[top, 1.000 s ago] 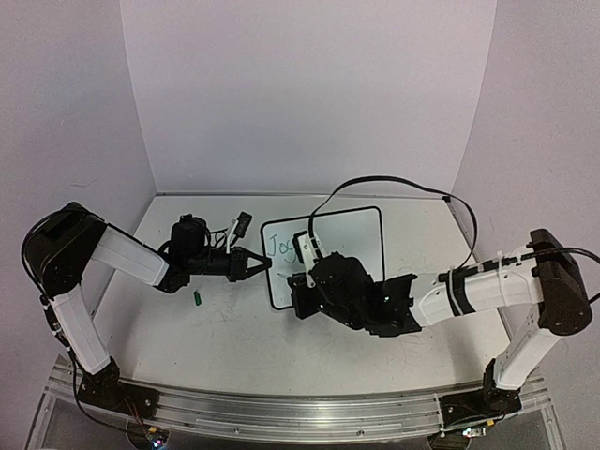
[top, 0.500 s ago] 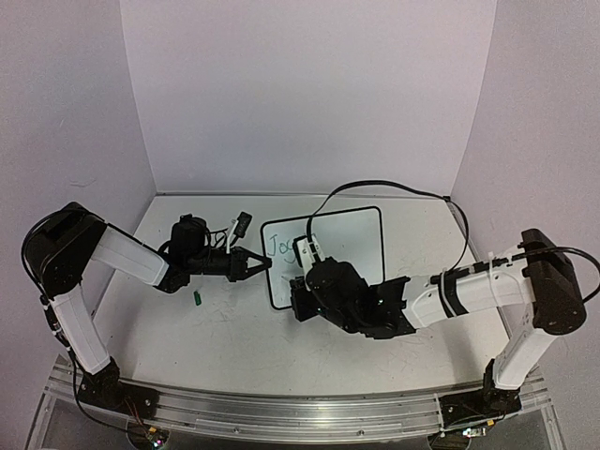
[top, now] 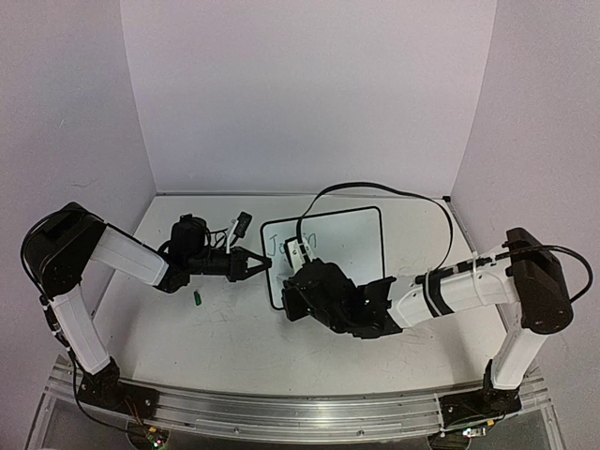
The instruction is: Write a sentence on the whiteboard
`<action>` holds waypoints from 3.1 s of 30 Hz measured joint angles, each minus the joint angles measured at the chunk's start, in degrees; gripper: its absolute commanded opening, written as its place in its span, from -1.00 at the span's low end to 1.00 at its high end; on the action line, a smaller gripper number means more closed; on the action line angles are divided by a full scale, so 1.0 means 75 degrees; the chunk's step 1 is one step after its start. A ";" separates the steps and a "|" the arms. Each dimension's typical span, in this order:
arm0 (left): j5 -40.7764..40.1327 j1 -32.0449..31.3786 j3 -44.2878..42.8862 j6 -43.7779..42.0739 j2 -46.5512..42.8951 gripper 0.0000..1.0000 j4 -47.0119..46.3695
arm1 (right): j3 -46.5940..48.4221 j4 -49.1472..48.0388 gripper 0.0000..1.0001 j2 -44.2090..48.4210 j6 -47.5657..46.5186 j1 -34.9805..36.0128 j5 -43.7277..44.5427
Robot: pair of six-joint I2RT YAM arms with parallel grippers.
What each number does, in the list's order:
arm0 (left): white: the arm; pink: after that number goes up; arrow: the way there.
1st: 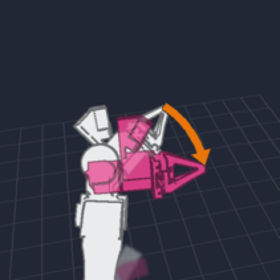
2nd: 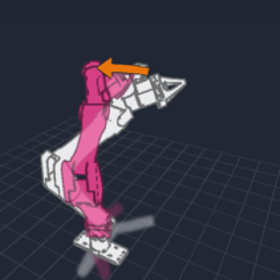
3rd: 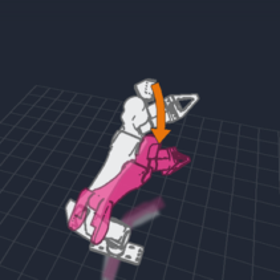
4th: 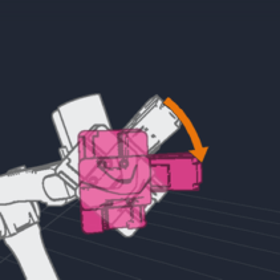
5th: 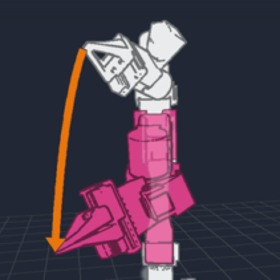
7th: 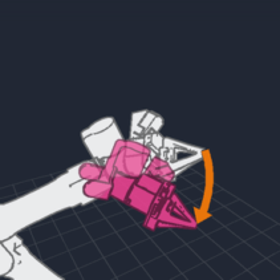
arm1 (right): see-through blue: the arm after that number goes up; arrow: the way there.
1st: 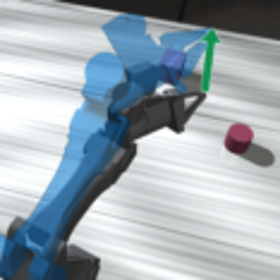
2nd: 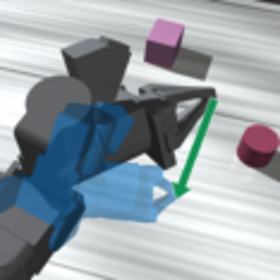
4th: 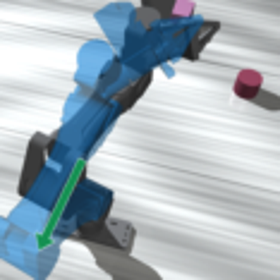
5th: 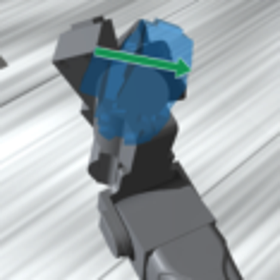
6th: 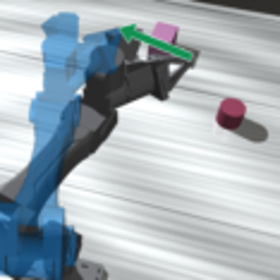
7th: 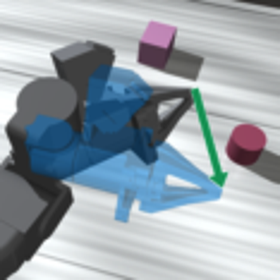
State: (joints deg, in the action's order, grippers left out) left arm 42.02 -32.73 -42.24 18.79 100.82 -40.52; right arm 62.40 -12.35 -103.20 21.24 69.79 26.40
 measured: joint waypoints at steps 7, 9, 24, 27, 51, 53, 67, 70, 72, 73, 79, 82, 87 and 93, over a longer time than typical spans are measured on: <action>-0.0003 -0.0003 0.0000 -0.0001 -0.0010 -1.00 0.0004 | 0.0048 0.0119 -1.00 -0.0069 0.0166 0.0001 0.0145; -0.0003 -0.0003 0.0000 -0.0001 -0.0010 -1.00 0.0004 | 0.0067 0.0166 -1.00 -0.0123 0.0208 0.0001 0.0166; -0.0006 -0.0003 0.0002 -0.0056 -0.0065 -1.00 0.0071 | 0.0198 0.0456 -1.00 -0.0269 0.0384 -0.0004 0.0365; -0.0015 -0.0003 0.0003 -0.0061 -0.0068 -1.00 0.0071 | 0.0285 0.0453 -1.00 -0.0329 0.0384 -0.0016 0.0376; -0.0023 0.0000 0.0001 -0.0086 -0.0077 -1.00 0.0135 | 0.0466 0.0467 -1.00 -0.0498 0.0381 -0.0016 0.0259; -0.0023 -0.0001 0.0000 -0.0086 -0.0077 -1.00 0.0135 | 0.0466 0.0482 -1.00 -0.0498 0.0381 -0.0016 0.0205; -0.0020 -0.0003 0.0000 -0.0086 -0.0077 -1.00 0.0135 | 0.0466 0.0637 -1.00 -0.0498 0.0463 -0.0016 0.0013; -0.0020 -0.0003 0.0001 -0.0086 -0.0077 -1.00 0.0135 | 0.0466 0.0658 -1.00 -0.0498 0.0482 -0.0016 -0.0015; -0.0020 -0.0007 0.0000 -0.0086 -0.0077 -1.00 0.0135 | 0.0466 0.0681 -1.00 -0.0498 0.0497 -0.0016 -0.0030; -0.0021 -0.0010 0.0000 -0.0086 -0.0077 -1.00 0.0135 | 0.0466 0.0690 -1.00 -0.0498 0.0498 -0.0016 -0.0037; -0.0025 -0.0015 0.0002 -0.0087 -0.0077 -1.00 0.0137 | 0.0466 0.0767 -1.00 -0.0521 0.0533 -0.0016 -0.0080; -0.0035 -0.0015 0.0003 -0.0106 -0.0077 -1.00 0.0141 | 0.0463 0.0800 -1.00 -0.0557 0.0556 -0.0013 -0.0106; -0.0038 -0.0015 0.0000 -0.0109 -0.0077 -1.00 0.0143 | 0.0463 0.0806 -1.00 -0.0562 0.0586 -0.0013 -0.0099; -0.0051 -0.0015 0.0000 -0.0112 -0.0077 -1.00 0.0144 | 0.0441 0.0826 -1.00 -0.0562 0.0653 -0.0023 -0.0035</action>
State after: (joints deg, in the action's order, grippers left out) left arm 41.64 -32.84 -42.24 17.96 100.25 -39.44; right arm 65.70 -6.15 -107.42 26.14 69.62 26.14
